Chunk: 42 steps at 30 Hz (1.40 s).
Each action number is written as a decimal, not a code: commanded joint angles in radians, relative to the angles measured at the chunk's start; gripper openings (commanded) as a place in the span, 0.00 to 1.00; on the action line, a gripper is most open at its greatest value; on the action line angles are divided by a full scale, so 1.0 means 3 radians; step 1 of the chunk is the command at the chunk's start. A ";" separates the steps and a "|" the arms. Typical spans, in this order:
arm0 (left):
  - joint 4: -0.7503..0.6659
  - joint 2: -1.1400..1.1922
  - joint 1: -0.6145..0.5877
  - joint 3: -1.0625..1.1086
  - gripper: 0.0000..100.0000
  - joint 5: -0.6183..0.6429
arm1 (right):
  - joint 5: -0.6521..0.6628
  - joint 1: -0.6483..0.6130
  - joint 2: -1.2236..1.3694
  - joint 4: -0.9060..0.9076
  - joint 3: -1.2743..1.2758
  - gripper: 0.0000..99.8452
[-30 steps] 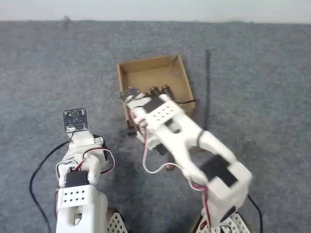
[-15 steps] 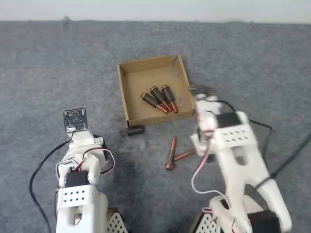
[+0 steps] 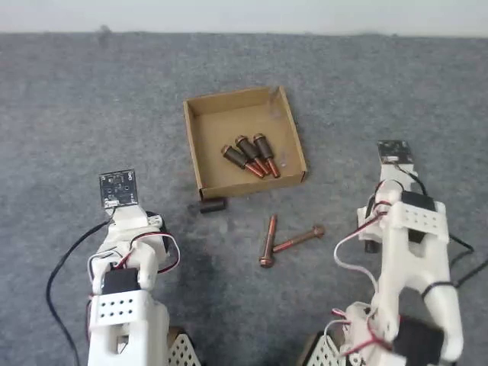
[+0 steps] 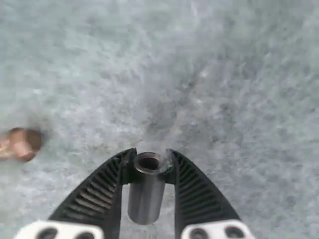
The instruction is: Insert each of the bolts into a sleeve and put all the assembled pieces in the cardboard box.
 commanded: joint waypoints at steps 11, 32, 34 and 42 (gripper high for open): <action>-0.0087 0.0020 -0.0005 -0.0136 0.01 -0.0010 | 0.0056 0.0084 0.0611 0.0611 -0.0752 0.14; -0.0087 0.0020 0.0000 -0.0136 0.01 -0.0010 | 0.0056 0.0074 -0.1061 0.1169 0.0041 0.13; -0.0087 0.0020 0.0000 -0.0136 0.01 -0.0010 | 0.0056 0.0074 -0.1061 0.1164 0.0046 0.13; -0.0077 0.0020 0.0010 -0.0136 0.01 -0.0010 | 0.0026 0.0069 -0.1061 0.1153 0.0051 0.14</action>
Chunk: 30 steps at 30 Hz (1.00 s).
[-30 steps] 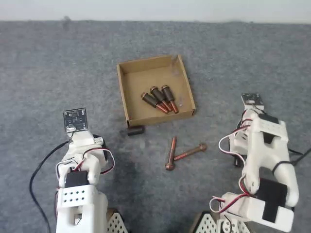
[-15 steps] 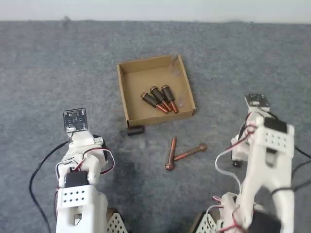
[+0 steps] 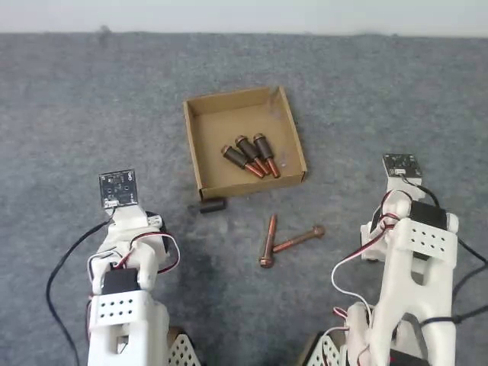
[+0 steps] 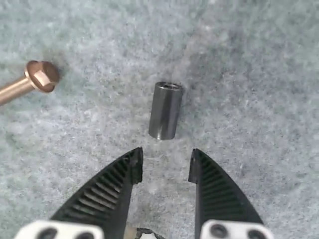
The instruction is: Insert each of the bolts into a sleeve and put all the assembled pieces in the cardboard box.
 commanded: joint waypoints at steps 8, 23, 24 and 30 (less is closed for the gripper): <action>-0.0077 0.0020 0.0015 -0.0136 0.01 -0.0010 | -0.0077 0.0028 -0.0130 -0.0545 0.0266 0.14; -0.0082 0.0020 0.0138 -0.0136 0.01 -0.0010 | -0.0281 0.0028 -0.0130 -0.1204 0.0655 0.14; -0.0082 0.0020 0.0138 -0.0136 0.01 -0.0010 | -0.0286 0.0023 -0.0130 -0.1204 0.0660 0.14; -0.0082 0.0020 0.0143 -0.0136 0.01 -0.0010 | -0.0312 0.0023 -0.0130 -0.1271 0.0685 0.13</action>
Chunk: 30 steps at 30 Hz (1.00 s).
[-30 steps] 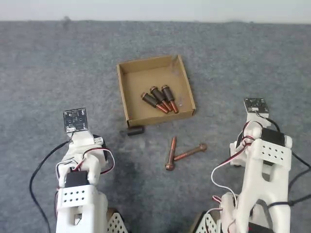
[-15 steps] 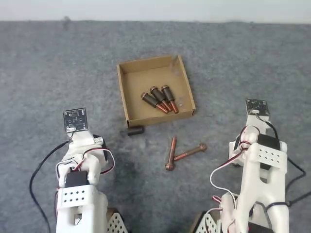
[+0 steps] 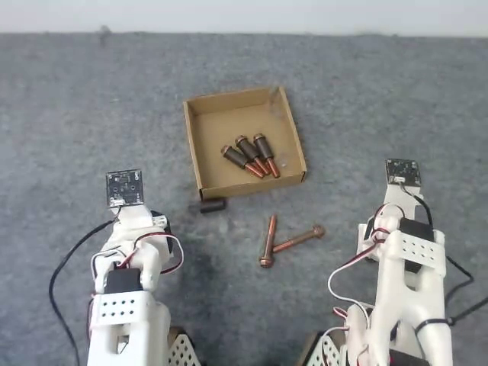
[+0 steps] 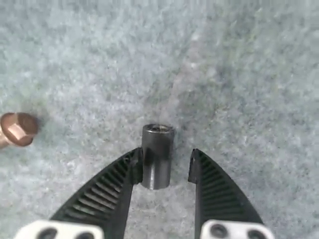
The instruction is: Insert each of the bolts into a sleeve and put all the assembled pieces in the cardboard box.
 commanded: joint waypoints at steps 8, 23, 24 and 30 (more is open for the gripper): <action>-0.0082 0.0020 0.0010 -0.0136 0.01 -0.0005 | -0.0215 -0.0074 -0.0120 -0.0222 0.0092 0.13; -0.0077 0.0020 0.0010 -0.0136 0.01 -0.0005 | -0.0205 -0.0125 0.0130 -0.0371 0.0153 0.13; -0.0077 0.0020 0.0010 -0.0136 0.01 -0.0005 | -0.0205 -0.0125 0.0197 -0.0355 0.0102 0.13; -0.0072 0.0020 0.0010 -0.0136 0.01 -0.0005 | -0.0210 -0.0125 0.0442 -0.0345 -0.0036 0.02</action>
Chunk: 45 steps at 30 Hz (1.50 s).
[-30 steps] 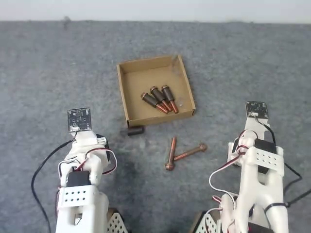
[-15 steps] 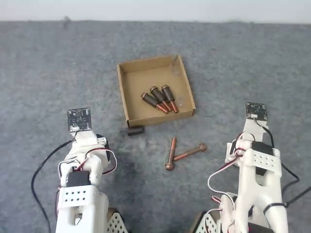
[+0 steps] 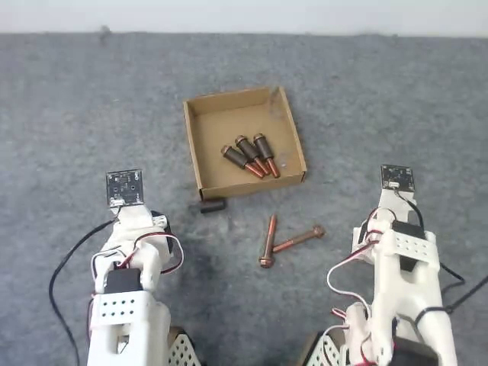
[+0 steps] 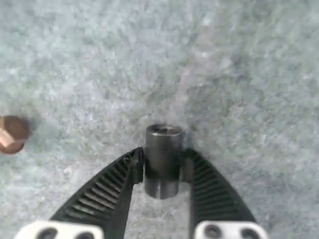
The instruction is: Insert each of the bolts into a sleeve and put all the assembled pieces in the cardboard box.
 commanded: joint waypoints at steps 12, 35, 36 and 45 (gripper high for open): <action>-0.0082 0.0020 0.0020 -0.0136 0.01 -0.0010 | -0.0026 -0.0008 0.0079 -0.0038 -0.0179 0.01; 0.0389 0.0041 0.0031 -0.0514 0.01 -0.0010 | -0.0164 0.0284 -0.1424 0.0074 0.0430 0.01; 0.0552 0.0041 0.0061 -0.0662 0.01 -0.0010 | -0.0143 0.0320 -0.1409 0.0069 0.0430 0.01; 0.1918 0.0056 0.1268 -0.2171 0.01 -0.0031 | 0.0000 0.0340 -0.1271 0.0049 0.0419 0.01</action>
